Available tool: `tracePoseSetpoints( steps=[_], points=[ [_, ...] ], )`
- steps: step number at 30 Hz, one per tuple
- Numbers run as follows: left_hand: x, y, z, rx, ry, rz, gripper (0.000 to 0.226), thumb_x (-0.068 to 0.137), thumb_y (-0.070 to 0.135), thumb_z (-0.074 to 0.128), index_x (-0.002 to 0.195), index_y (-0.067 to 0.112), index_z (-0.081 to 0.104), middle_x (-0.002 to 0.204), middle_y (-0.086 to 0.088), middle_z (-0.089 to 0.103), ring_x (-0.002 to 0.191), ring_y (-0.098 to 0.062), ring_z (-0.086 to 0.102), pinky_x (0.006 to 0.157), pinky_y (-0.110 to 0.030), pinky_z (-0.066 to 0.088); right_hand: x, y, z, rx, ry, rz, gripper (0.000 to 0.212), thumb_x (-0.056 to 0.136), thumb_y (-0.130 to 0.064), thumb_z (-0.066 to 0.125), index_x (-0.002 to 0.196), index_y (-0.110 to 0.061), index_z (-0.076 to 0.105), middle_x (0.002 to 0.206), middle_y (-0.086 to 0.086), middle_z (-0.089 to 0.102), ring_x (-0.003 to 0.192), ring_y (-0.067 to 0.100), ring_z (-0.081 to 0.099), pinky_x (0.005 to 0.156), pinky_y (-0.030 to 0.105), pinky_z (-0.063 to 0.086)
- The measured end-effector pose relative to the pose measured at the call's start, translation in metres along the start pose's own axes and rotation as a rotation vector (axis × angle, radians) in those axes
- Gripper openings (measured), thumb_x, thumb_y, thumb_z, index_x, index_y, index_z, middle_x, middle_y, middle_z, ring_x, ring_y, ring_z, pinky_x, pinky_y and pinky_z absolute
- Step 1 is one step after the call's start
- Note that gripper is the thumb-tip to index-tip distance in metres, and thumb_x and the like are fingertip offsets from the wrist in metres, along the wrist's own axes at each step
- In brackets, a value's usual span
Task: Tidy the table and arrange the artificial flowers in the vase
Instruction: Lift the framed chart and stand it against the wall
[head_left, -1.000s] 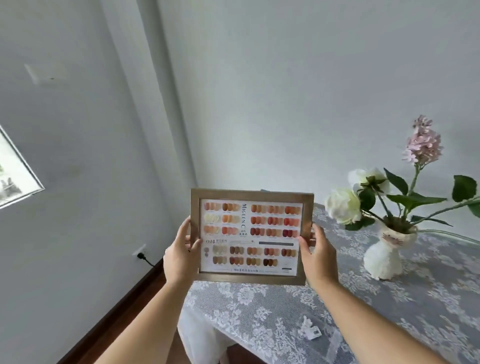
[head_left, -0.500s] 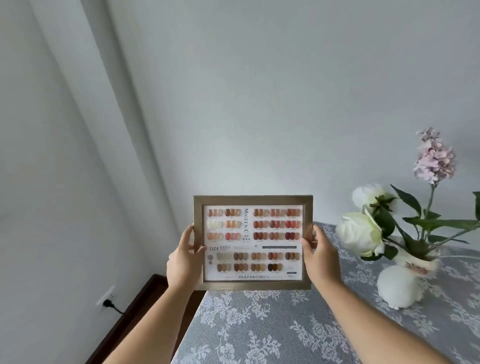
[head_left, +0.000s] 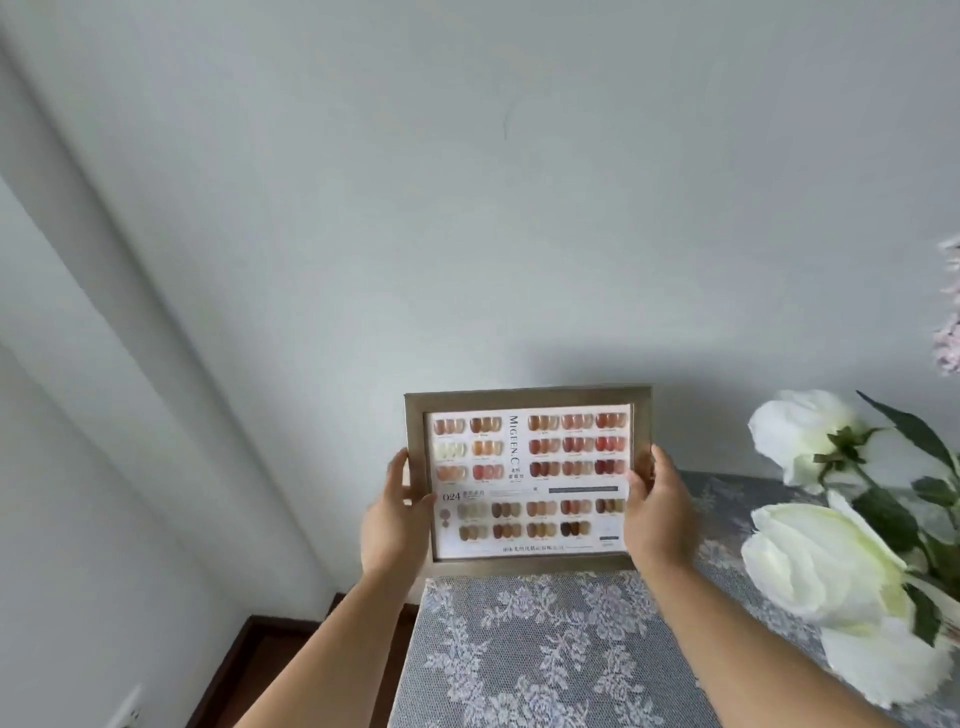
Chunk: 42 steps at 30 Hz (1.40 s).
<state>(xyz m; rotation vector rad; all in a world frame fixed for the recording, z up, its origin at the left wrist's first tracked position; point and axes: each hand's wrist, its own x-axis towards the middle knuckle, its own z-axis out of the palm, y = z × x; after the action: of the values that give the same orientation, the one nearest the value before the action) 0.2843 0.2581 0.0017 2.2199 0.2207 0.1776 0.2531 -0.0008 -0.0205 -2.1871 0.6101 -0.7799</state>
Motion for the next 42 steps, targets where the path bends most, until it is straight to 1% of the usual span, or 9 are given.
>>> tracePoseSetpoints(
  steps=[5,9,15,19,27,32,36,38,42],
  points=[
    [0.067,0.016,0.04,-0.026,-0.064,0.075,0.058,0.084,0.013,0.056,0.127,0.042,0.031,0.1,0.0,0.068,0.082,-0.021,0.061,0.069,-0.032,0.048,0.042,0.007,0.041,0.038,0.105,0.106,0.038,0.091,-0.014,0.052,0.129,-0.01,0.046,0.118,0.012,0.062,0.099,0.034,0.061,0.075,0.046,0.053],
    [0.094,0.017,0.068,-0.049,-0.076,0.096,0.057,0.084,0.011,0.053,0.126,0.042,0.03,0.105,0.0,0.066,0.088,-0.023,0.062,0.075,-0.035,0.048,0.061,0.016,0.063,0.031,0.177,0.163,0.037,0.09,-0.011,0.052,0.126,-0.01,0.048,0.117,0.012,0.062,0.099,0.034,0.059,0.072,0.045,0.053],
    [0.094,-0.002,0.087,-0.051,-0.124,0.078,0.058,0.084,0.014,0.055,0.131,0.039,0.031,0.108,0.0,0.066,0.092,-0.023,0.062,0.08,-0.036,0.049,0.058,0.034,0.069,-0.071,0.157,0.179,0.037,0.091,-0.016,0.051,0.128,-0.013,0.048,0.121,0.008,0.06,0.097,0.033,0.059,0.068,0.045,0.053],
    [0.087,-0.006,0.088,-0.035,-0.131,0.069,0.06,0.085,0.016,0.055,0.134,0.039,0.029,0.112,0.002,0.065,0.095,-0.022,0.061,0.082,-0.04,0.05,0.051,0.04,0.066,-0.069,0.155,0.171,0.04,0.091,-0.015,0.051,0.131,-0.012,0.046,0.124,0.01,0.059,0.101,0.034,0.059,0.071,0.042,0.051],
    [0.078,-0.01,0.085,0.009,-0.125,0.08,0.062,0.086,0.02,0.055,0.137,0.037,0.026,0.114,0.001,0.064,0.098,-0.023,0.061,0.083,-0.041,0.05,0.045,0.042,0.055,-0.092,0.142,0.119,0.041,0.091,-0.015,0.053,0.131,-0.011,0.047,0.123,0.009,0.059,0.099,0.034,0.059,0.066,0.038,0.048],
    [0.073,-0.009,0.086,0.044,-0.1,0.085,0.061,0.085,0.021,0.055,0.137,0.037,0.027,0.12,0.002,0.063,0.102,-0.025,0.061,0.084,-0.041,0.05,0.035,0.047,0.051,-0.083,0.13,0.109,0.044,0.091,-0.014,0.051,0.134,-0.008,0.043,0.126,0.012,0.057,0.103,0.035,0.058,0.069,0.041,0.05],
    [0.068,-0.009,0.085,0.052,-0.093,0.087,0.061,0.085,0.021,0.055,0.136,0.037,0.027,0.121,0.001,0.063,0.103,-0.025,0.061,0.084,-0.042,0.05,0.032,0.049,0.047,-0.087,0.102,0.103,0.046,0.09,-0.015,0.053,0.135,-0.011,0.041,0.127,0.011,0.056,0.1,0.035,0.059,0.068,0.04,0.05],
    [0.069,-0.008,0.084,0.061,-0.114,0.084,0.06,0.084,0.021,0.056,0.135,0.036,0.027,0.121,0.0,0.062,0.103,-0.026,0.061,0.085,-0.042,0.049,0.031,0.05,0.045,-0.078,0.087,0.096,0.047,0.089,-0.015,0.055,0.135,-0.014,0.041,0.126,0.009,0.058,0.102,0.032,0.059,0.071,0.04,0.052],
    [0.071,-0.008,0.082,0.072,-0.16,0.076,0.061,0.084,0.021,0.056,0.135,0.036,0.027,0.123,-0.002,0.061,0.105,-0.026,0.059,0.086,-0.042,0.048,0.029,0.051,0.041,-0.058,0.048,0.095,0.051,0.088,-0.016,0.056,0.136,-0.018,0.039,0.125,0.007,0.058,0.104,0.028,0.058,0.075,0.045,0.054]
  ],
)
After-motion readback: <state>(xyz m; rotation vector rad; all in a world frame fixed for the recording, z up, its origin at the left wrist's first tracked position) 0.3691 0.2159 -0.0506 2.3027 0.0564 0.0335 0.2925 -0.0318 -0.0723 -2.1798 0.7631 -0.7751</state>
